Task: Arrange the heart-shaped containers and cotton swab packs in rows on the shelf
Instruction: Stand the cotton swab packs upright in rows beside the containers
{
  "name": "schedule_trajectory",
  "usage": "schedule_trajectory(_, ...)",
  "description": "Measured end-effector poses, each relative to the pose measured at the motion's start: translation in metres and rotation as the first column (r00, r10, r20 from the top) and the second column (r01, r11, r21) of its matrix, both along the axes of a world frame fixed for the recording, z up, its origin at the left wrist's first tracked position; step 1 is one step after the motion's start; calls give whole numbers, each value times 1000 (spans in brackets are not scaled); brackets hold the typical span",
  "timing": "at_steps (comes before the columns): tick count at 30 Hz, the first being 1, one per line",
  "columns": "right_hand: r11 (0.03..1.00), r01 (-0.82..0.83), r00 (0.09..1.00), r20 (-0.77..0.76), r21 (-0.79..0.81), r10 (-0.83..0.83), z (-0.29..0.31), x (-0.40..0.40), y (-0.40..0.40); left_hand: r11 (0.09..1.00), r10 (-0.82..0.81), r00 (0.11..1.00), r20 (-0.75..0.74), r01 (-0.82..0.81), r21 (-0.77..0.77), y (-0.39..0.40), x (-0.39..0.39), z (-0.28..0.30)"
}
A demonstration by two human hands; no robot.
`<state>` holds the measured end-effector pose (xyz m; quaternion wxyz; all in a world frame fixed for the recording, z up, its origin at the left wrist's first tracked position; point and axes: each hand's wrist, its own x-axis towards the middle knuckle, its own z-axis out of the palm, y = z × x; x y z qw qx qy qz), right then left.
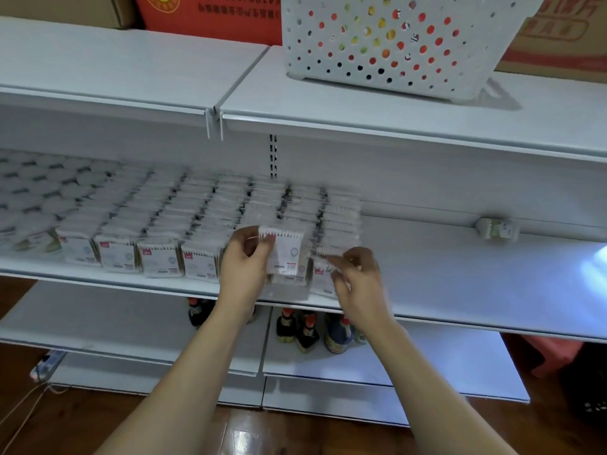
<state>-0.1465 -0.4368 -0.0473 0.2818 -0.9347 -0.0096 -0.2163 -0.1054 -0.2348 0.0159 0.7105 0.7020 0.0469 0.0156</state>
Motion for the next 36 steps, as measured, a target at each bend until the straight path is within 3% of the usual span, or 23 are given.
schedule_trajectory(6, 988, 30, 999, 49, -153, -23, -3, 2, -1, 998, 35, 999, -14, -35, 56, 7, 0, -5)
schedule_trajectory(15, 961, 152, 984, 131, -233, -124, -17, 2, 1, 996, 47, 999, -19, -45, 75, 9, -1, -3)
schedule_trajectory(25, 927, 133, 991, 43, -351, -127, -25, -8, -5, 992, 2, 999, -42, 3, 123, 7, 2, -7)
schedule_trajectory(29, 939, 127, 992, 60, -320, -114, -19, -11, -1, 986, -58, 996, -62, 67, 153, 5, -1, -6)
schedule_trajectory(32, 975, 99, 982, 179, -197, -63, -2, -11, 7, 974, -121, 990, -69, 132, 183, 4, -2, -4)
schedule_trajectory(36, 988, -106, 955, 266, -108, 131, 31, 1, 25, 949, -201, 977, -69, 212, 234, 5, -5, -2)
